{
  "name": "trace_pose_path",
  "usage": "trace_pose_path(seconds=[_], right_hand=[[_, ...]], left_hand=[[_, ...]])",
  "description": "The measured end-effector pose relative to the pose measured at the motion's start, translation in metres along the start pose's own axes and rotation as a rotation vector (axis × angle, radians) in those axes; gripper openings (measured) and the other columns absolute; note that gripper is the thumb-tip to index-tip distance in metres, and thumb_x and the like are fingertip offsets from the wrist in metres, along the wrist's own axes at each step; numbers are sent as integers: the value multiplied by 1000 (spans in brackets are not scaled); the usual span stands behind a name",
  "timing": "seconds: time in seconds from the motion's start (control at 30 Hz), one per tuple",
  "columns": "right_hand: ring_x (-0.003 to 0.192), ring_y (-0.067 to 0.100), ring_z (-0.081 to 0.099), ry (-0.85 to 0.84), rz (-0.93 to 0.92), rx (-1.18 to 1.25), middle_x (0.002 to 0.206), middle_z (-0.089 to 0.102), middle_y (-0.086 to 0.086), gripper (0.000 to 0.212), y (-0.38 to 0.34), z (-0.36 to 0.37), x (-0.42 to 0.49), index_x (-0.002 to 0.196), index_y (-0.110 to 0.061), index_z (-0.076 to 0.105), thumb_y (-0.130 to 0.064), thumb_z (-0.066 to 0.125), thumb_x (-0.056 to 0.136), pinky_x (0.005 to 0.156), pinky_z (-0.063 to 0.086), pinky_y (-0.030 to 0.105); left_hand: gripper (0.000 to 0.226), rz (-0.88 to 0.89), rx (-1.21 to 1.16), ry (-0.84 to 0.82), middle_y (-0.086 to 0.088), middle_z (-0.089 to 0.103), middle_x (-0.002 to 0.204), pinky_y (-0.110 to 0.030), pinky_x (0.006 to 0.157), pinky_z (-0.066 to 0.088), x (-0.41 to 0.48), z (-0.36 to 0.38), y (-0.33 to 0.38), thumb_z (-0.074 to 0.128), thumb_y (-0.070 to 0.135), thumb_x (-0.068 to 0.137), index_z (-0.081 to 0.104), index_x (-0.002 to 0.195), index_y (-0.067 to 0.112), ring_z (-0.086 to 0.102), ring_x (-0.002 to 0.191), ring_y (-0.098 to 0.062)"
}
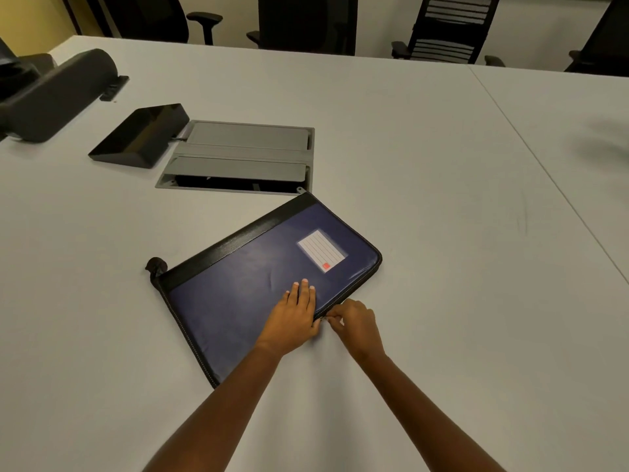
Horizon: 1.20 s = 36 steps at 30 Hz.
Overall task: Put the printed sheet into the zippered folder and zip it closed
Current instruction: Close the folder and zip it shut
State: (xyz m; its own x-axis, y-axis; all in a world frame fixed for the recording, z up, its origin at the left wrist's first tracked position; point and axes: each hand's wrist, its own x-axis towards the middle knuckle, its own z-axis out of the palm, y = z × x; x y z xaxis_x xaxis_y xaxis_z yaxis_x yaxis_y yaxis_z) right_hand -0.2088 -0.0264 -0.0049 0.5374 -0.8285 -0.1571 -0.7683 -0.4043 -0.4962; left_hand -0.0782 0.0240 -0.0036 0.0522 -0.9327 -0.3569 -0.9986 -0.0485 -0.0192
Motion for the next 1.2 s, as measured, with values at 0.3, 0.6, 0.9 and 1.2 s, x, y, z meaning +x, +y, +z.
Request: trace_pose_path(seconds=[0.3,0.6,0.9,1.2], right_hand=[[97,28,57,92,65,-75,102,67,15,22,25,-25,18,99,-5,67,-17,49,92,84,40,35],[92,34,57,153,219,-68,95,64,19,21,51,-56,41,89,-3,68,-9,48,88,73,31,35],[88,32,57,129,188,-54,91,64,19,21,53,-51,29,85,1,67,-5,47,88,78,40,38],[70,18,50,129,125,99,78,57,11,18,48,-26,-9,80,1,66,-10,55,88,64,35,24]], left_hand=[[60,54,123,31,-28,-4,154,-45,118,11,-3,6,1,16,31,103,-7,144,-6,1,143,-42],[69,85,157,150,-28,50,134,-38,98,47,-11,19,-15,61,40,85,42,132,-7,50,124,-40],[61,166,51,323,-6,71,112,-28,75,58,-16,33,-47,27,47,86,69,109,10,70,98,-20],[71,94,48,305,-5,72,111,-28,76,58,-14,21,-24,12,52,93,69,109,13,71,97,-19]])
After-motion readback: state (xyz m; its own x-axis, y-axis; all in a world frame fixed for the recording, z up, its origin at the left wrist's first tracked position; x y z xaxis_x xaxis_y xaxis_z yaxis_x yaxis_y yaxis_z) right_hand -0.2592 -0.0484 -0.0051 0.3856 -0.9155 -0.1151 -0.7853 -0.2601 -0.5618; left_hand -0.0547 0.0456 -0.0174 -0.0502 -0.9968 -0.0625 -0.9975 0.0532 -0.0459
